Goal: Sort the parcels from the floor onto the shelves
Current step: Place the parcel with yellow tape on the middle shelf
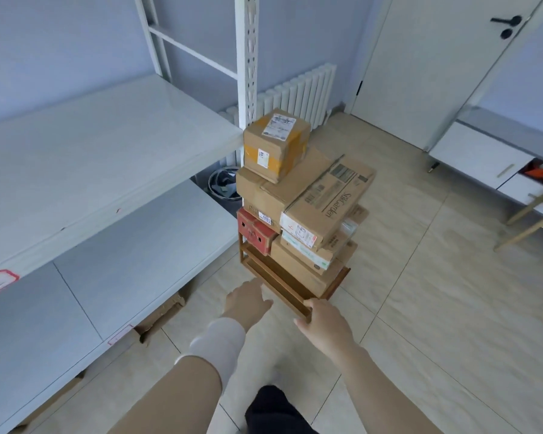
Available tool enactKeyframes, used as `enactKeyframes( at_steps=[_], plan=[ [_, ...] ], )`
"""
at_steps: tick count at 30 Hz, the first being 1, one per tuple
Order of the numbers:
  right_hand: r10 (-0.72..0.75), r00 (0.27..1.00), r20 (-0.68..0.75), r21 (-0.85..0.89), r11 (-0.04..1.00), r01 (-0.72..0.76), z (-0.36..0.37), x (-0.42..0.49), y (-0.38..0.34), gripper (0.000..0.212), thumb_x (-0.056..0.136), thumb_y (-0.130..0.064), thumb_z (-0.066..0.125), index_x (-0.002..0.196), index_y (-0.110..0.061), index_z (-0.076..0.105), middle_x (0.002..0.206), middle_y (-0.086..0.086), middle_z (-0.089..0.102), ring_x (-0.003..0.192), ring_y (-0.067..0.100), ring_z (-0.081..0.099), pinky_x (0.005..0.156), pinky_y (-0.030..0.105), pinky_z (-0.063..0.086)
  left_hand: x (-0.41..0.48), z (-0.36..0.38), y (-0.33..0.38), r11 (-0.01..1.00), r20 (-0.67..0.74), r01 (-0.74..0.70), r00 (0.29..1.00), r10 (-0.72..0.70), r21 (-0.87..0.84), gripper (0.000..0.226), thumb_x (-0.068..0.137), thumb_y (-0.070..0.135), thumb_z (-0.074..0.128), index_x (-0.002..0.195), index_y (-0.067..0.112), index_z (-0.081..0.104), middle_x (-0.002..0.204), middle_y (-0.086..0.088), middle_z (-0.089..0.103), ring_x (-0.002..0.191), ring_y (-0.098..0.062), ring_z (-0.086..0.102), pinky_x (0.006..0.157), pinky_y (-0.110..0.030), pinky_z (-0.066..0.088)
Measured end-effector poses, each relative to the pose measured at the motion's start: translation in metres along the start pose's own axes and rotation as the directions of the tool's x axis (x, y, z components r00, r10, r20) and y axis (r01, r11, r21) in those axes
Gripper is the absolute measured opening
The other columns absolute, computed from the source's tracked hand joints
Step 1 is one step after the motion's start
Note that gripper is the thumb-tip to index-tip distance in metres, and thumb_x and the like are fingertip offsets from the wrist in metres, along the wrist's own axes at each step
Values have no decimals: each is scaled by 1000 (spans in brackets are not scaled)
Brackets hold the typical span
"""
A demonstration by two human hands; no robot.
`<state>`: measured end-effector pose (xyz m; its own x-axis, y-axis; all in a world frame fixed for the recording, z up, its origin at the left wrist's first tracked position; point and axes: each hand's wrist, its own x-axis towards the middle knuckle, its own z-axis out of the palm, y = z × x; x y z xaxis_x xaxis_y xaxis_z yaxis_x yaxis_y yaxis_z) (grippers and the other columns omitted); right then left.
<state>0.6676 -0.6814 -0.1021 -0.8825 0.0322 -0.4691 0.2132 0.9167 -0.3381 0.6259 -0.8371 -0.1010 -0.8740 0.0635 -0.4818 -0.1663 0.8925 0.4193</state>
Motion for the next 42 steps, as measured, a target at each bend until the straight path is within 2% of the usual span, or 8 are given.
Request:
enactKeyframes(
  at_steps=[5,16,21,24,30,33,35,42],
  plan=[
    [-24,998,-64,96,995,30,-52,68,-10,54,92,-42,51,139,-18,40,141,0,45,132,18,41,104,33,42,61,-54,34,1000,-104,-23,994,21,-18,37,94,31,50,128,17,47,121,-3,61,99,-18,60,64,-16,39],
    [41,998,-54,372,928,-18,-125,173,-48,46,91,-40,49,130,-15,48,125,3,55,114,20,53,93,33,46,179,-139,54,975,-147,5,988,-39,-222,48,93,35,51,137,19,40,134,-3,52,122,-24,49,102,-36,39],
    [92,993,-78,478,878,-44,-154,224,-74,49,94,-37,48,139,-17,40,140,0,47,128,18,44,102,33,36,250,-190,55,925,-191,-51,981,-24,-376,49,92,34,53,137,19,41,136,2,50,117,-22,53,92,-29,40],
    [161,982,-95,548,832,-83,-167,256,-90,51,96,-39,46,141,-18,38,142,-1,45,131,17,41,104,31,33,286,-213,54,901,-239,-89,971,-16,-424,52,92,37,53,138,17,40,140,-2,46,126,-23,47,99,-34,39],
    [333,940,-68,743,646,-175,-178,314,-118,55,95,-41,47,142,-16,35,143,2,44,129,21,43,103,31,33,339,-232,47,872,-274,-121,962,-16,-475,46,93,27,52,134,12,42,136,-6,48,124,-23,46,94,-24,33],
    [381,924,-43,797,570,-198,-176,336,-126,59,94,-44,47,145,-17,31,146,2,40,133,21,39,104,33,32,360,-230,43,852,-272,-107,961,-43,-513,46,90,34,52,132,17,43,134,-4,49,113,-28,56,100,-36,43],
    [405,914,-30,816,539,-212,-176,348,-130,64,93,-46,47,147,-18,26,150,1,34,137,21,34,109,35,29,369,-228,43,843,-279,-105,959,-55,-528,46,89,38,52,130,19,44,132,-2,52,108,-27,58,93,-45,50],
    [420,906,51,872,424,-246,-168,384,-140,75,92,-47,49,151,-18,13,155,2,26,140,22,29,112,36,25,387,-222,43,827,-313,-111,946,-82,-551,37,90,35,54,124,20,48,114,9,53,106,-20,57,89,-46,52]
  ],
)
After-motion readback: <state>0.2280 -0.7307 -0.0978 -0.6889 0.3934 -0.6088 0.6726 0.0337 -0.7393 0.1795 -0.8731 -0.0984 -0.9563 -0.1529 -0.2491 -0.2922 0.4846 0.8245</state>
